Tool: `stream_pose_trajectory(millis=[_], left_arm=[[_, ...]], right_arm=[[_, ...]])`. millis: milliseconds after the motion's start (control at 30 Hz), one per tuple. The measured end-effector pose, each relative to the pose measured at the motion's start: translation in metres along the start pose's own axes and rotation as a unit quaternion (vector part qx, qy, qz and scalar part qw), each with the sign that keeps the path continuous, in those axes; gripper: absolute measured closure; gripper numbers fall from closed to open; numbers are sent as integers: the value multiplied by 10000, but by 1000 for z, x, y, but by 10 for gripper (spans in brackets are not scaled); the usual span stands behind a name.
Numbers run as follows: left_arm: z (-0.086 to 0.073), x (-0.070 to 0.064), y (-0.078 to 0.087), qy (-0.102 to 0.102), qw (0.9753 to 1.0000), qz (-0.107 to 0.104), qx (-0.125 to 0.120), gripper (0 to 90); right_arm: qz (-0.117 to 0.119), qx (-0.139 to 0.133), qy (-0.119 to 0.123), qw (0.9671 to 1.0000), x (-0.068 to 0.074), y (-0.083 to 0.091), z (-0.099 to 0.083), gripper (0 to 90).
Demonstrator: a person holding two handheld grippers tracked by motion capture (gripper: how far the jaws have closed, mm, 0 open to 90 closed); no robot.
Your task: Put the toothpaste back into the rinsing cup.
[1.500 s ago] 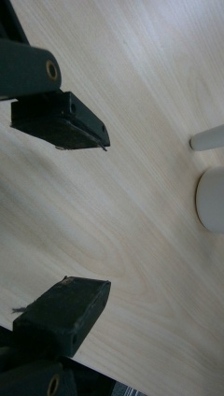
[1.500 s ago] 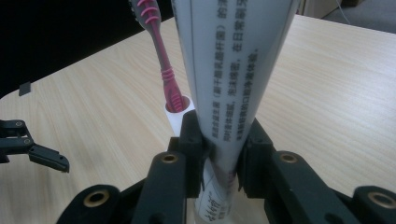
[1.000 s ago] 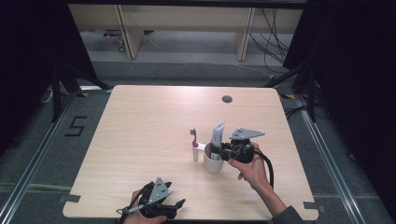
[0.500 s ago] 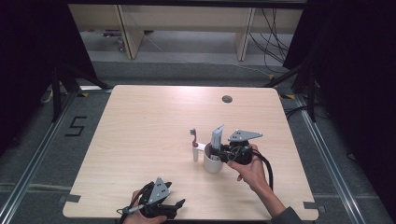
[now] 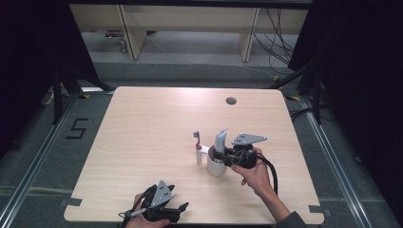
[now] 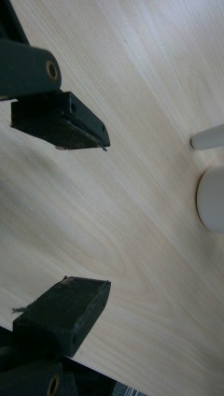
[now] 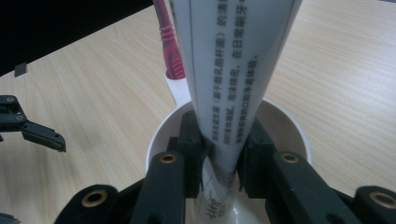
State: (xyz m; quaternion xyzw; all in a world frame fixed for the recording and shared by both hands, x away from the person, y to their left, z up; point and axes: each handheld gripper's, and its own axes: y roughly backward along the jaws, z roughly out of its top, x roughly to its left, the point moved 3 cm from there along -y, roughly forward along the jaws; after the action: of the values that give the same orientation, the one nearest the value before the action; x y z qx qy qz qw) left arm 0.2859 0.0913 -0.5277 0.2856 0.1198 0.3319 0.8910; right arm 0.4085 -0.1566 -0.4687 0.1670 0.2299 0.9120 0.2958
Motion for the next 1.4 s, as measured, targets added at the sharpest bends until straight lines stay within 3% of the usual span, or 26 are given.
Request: stream_pose_trajectory(millis=[33,100,200,267,300,333,400,433,600,700,900,933,1067,1100,1133,1167,1200,1233,1267,1400], left_arm=[[0,0,0,2,10000,-1,-1,254],[0,0,0,-1,10000,5,1,253],[0,0,0,-15,10000,2,12,253],[0,0,0,0,10000,-1,0,254],[0,1,1,-58,10000,0,53,253],[0,1,0,-66,10000,-2,45,254],[0,0,0,3,10000,-2,-12,253],[0,1,0,-63,10000,-10,44,254],[0,1,0,-67,10000,-6,68,254],[0,1,0,-84,9999,8,66,254],[0,0,0,4,10000,0,-20,253],[0,0,0,-4,10000,2,5,254],[0,0,0,-8,10000,-6,5,254],[0,1,0,-87,9999,20,65,254],[0,1,0,-88,9999,6,71,254],[0,1,0,-76,10000,-15,62,254],[0,1,1,-78,9999,-3,80,254],[0,0,0,-7,10000,-1,15,254],[0,1,0,-24,10000,11,13,254],[0,0,0,-10,10000,5,16,254]], right_arm=[[63,33,-175,9998,3,0,-1,740],[-27,28,-139,9999,2,1,0,739],[64,-6,-44,10000,-1,1,0,734],[97,-22,-233,9997,1,1,-1,728],[-28,-74,-54,10000,-2,2,0,719],[93,-101,-162,9998,-1,1,0,711],[64,-114,-106,9999,-1,3,1,701],[110,-151,-349,9992,1,5,2,690],[90,-193,-120,9997,-3,6,3,675],[26,-125,-201,9997,-3,7,2,678],[33,-142,-104,9998,-4,6,1,696],[57,-146,-278,9995,-3,7,0,688],[30,-178,-282,9994,-3,9,0,681],[49,-194,-197,9996,-4,10,0,681],[33,-175,-361,9992,-2,12,-1,680],[33,-175,-361,9992,-2,12,-1,680],[68,-213,-174,9996,-5,11,0,678],[96,-151,-225,9996,-5,12,0,676],[-37,-234,-183,9995,-6,13,0,675],[47,-210,-265,9994,-4,14,0,667]])
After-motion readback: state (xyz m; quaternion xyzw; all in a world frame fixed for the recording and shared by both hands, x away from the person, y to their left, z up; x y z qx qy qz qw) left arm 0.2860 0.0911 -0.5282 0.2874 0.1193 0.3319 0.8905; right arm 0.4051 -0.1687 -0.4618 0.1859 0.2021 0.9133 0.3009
